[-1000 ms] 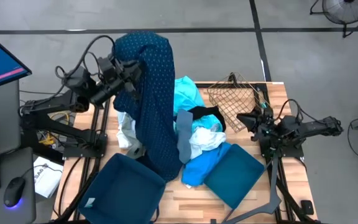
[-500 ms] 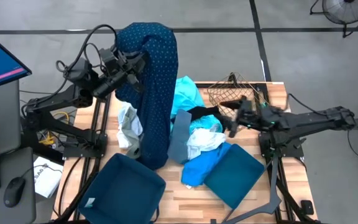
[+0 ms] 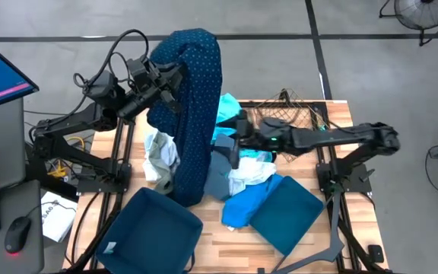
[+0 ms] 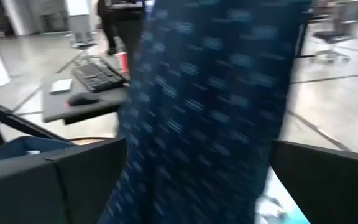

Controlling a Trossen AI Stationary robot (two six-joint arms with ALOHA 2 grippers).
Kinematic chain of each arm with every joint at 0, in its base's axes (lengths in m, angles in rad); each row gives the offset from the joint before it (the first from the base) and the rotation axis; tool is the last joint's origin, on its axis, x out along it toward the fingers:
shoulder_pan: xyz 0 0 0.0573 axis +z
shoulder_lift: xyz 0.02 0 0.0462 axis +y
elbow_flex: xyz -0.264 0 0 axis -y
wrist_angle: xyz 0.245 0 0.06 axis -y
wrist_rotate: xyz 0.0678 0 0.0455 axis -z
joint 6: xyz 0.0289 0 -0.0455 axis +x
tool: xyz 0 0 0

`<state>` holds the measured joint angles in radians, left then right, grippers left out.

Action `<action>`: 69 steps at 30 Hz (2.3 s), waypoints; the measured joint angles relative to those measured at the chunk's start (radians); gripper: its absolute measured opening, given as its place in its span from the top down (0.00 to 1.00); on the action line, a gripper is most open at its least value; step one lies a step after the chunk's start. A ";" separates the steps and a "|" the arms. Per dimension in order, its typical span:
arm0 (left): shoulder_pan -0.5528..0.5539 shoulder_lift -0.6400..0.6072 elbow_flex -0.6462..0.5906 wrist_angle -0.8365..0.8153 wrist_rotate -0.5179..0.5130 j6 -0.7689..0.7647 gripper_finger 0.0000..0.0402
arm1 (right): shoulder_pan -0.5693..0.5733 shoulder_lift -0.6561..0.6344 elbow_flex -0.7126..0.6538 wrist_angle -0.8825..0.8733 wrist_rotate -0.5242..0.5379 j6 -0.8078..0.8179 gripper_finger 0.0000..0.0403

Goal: Pick & Place Cloths
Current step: Put the blue shirt into the laundry organizer

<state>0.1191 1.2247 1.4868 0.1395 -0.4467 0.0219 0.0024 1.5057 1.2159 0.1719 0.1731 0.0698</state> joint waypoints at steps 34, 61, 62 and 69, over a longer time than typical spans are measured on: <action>-0.306 -0.078 0.000 -0.188 0.164 -0.136 0.99 | -0.266 0.112 0.567 -0.313 -0.186 -0.043 0.99; -0.266 -0.032 -0.317 -0.227 -0.148 -0.209 0.64 | -0.044 0.057 0.601 -0.331 -0.552 0.096 1.00; -0.277 -0.045 -0.317 -0.225 -0.090 -0.216 0.63 | -0.027 0.070 0.601 -0.320 -0.554 0.087 1.00; -0.373 -0.153 -0.317 -0.251 0.232 -0.355 0.63 | 0.039 0.181 0.601 -0.126 -0.611 0.110 1.00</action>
<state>-0.2543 1.0717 1.1696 -0.1117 -0.2145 -0.3326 0.0418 1.6862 1.8168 0.0462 -0.4381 0.1800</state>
